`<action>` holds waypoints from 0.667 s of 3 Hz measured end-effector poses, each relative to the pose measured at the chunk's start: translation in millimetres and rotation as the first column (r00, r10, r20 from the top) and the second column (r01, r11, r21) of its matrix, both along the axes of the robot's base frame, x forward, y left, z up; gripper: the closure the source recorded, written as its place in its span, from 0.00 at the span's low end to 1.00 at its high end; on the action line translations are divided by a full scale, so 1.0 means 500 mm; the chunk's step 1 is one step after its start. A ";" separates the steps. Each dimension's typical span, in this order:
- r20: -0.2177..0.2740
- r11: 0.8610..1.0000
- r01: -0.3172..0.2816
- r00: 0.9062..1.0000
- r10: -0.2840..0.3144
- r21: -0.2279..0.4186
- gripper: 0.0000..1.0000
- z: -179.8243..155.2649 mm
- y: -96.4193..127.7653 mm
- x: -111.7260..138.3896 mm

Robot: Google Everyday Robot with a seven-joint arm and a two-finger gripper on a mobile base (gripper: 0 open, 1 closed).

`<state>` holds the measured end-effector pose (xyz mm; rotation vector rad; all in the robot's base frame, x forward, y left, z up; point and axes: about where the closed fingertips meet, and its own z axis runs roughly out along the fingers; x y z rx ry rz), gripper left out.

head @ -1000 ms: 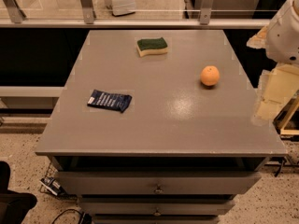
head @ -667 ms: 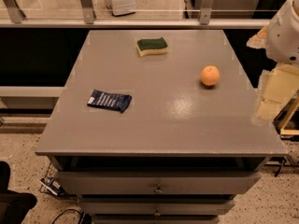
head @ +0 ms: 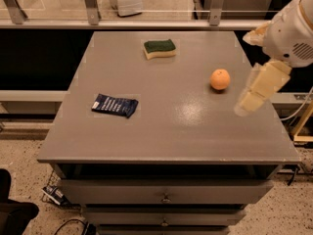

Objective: Pick rxbar blueberry

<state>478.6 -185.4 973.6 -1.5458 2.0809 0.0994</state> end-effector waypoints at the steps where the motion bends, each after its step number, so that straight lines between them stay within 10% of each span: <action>1: 0.072 0.979 -0.031 0.997 0.016 0.203 0.00 -0.005 0.087 0.055; 2: 0.171 0.911 -0.126 0.983 0.062 0.392 0.00 0.012 0.205 0.128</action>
Offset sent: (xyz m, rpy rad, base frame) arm 0.1097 0.1712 0.0229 0.7026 -0.2751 0.1946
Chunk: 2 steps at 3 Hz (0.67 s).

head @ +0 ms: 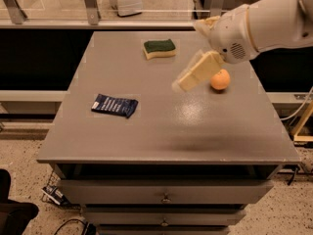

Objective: Pick rxbar blueberry

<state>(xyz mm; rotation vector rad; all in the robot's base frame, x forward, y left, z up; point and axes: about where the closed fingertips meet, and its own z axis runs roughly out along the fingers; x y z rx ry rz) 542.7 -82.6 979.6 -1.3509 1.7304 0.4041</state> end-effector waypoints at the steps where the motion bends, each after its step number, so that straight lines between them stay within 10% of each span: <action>1: 0.074 0.980 -0.090 0.994 0.078 0.176 0.00 0.016 0.123 0.038; 2: 0.072 0.980 -0.091 0.994 0.079 0.176 0.00 0.014 0.126 0.038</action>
Offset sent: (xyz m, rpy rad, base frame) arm 0.0159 0.0391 0.0022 0.1266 -0.0438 0.0520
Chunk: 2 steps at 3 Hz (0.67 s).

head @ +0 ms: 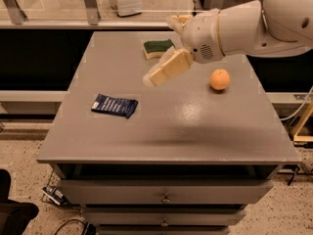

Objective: Pick rxbar blueberry

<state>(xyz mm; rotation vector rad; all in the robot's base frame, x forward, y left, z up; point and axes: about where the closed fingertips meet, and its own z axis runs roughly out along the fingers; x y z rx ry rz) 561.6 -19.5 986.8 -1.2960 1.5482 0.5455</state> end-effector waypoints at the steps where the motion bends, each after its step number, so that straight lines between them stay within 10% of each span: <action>1: -0.021 0.999 0.021 1.000 -0.020 0.041 0.00 -0.048 0.027 0.008; 2: -0.037 0.994 0.046 0.998 -0.042 0.096 0.00 -0.124 0.062 0.011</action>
Offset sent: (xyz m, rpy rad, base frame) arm 0.0092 0.0484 -0.1126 0.1669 0.0481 -0.0799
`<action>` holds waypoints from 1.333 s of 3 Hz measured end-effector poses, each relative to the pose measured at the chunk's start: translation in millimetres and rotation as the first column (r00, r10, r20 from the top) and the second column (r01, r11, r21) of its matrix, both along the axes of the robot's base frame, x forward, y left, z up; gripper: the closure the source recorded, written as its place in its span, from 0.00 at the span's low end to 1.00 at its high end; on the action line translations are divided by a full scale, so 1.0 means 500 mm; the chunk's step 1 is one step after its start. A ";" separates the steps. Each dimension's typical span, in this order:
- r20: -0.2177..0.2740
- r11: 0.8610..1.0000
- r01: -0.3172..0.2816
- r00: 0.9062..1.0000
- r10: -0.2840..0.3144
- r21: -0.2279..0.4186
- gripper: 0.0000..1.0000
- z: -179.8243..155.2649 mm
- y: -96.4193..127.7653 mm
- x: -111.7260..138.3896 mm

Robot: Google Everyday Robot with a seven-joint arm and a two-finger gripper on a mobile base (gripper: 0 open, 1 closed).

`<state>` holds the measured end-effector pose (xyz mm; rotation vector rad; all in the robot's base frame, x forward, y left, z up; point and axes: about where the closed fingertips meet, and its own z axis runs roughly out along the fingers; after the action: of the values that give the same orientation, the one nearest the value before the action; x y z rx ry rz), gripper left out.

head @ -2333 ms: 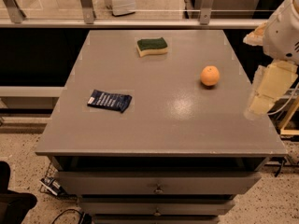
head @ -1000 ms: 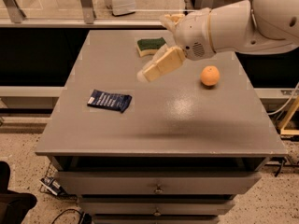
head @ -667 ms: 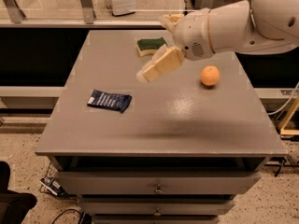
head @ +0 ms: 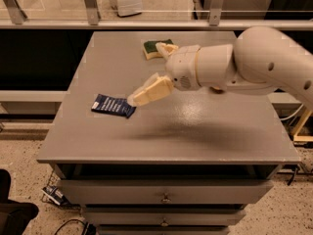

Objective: Pick rxbar blueberry

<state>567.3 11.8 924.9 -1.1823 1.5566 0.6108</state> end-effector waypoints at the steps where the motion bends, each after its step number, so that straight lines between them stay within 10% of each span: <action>1: -0.014 0.999 -0.007 1.000 0.007 0.046 0.00 -0.072 0.030 0.005; 4: -0.072 0.989 -0.079 0.993 0.089 0.126 0.00 -0.207 0.096 0.016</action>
Offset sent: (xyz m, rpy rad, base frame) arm 0.0119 0.0386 -0.1047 0.1213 0.0590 0.0656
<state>575.3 59.8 821.2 -1.1470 1.5169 0.8050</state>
